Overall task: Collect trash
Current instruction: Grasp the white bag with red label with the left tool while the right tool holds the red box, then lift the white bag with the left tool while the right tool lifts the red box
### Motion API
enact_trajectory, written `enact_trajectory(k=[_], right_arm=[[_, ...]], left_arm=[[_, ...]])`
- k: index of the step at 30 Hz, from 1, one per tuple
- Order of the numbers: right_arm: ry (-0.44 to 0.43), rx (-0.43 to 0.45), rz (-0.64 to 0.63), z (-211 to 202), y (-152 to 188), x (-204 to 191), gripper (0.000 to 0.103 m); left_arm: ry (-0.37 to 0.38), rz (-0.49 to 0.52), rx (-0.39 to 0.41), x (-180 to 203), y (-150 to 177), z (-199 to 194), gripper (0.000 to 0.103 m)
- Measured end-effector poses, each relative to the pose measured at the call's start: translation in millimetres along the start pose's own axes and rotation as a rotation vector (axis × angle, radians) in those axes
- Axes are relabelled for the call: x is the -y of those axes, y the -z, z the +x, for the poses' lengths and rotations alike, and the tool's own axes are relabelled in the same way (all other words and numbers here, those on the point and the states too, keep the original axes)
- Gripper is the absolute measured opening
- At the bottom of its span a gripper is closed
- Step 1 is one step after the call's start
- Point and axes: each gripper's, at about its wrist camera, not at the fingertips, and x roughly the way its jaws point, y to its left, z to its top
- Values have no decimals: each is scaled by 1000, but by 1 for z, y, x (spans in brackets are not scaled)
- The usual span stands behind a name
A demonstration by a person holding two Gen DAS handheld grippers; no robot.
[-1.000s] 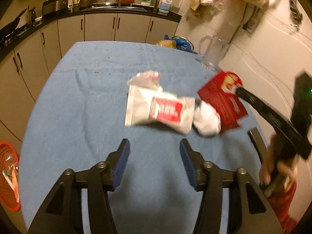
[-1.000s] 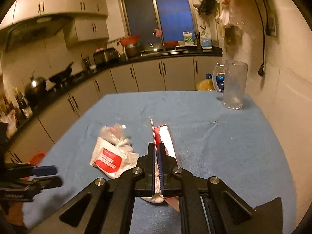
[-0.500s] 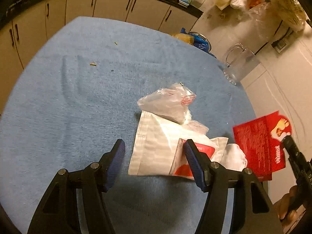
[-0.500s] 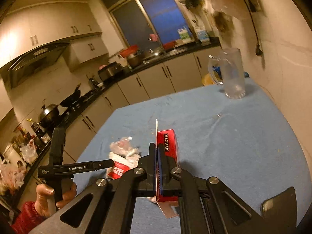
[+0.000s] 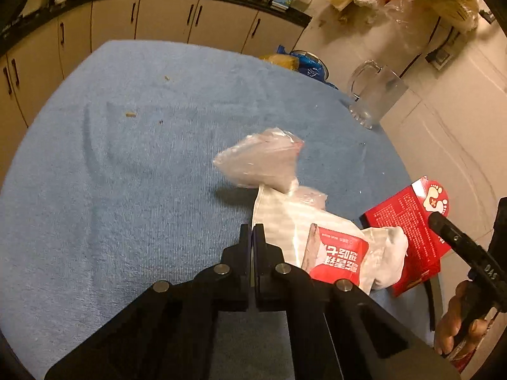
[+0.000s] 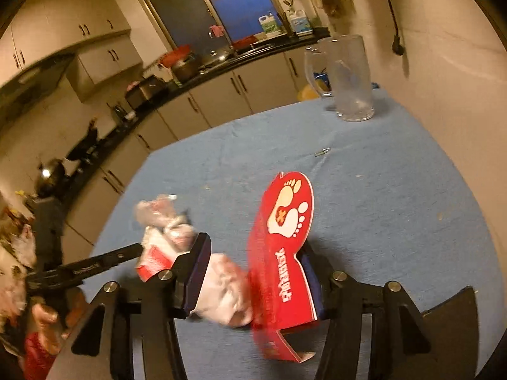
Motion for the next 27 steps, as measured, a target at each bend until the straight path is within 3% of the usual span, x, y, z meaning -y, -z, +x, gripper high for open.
enact_trajectory(k=[6,13,16,18,20,22,24,27], right_arm=[[79,-24,29,6,-3,18,59],[145,-130,63,24,1,37,62],[137,-143,84,27,5,43,63],[114,-122,110,24,5,49,52],[89,-93,124,17,3,52,31],[59,-61,150,9,2,58,21],[-1,-44,158,5,2,57,14],[-5,-19,127,0,2,48,13]], left_arm=[[-1,5,5,-2,4,0,1],[12,26,17,1,8,-7,1],[14,27,17,0,10,-12,1],[9,34,19,2,11,-13,0],[10,36,22,1,12,-16,0],[13,35,22,0,14,-18,0],[22,39,25,-1,16,-20,0],[34,48,21,0,18,-21,0]])
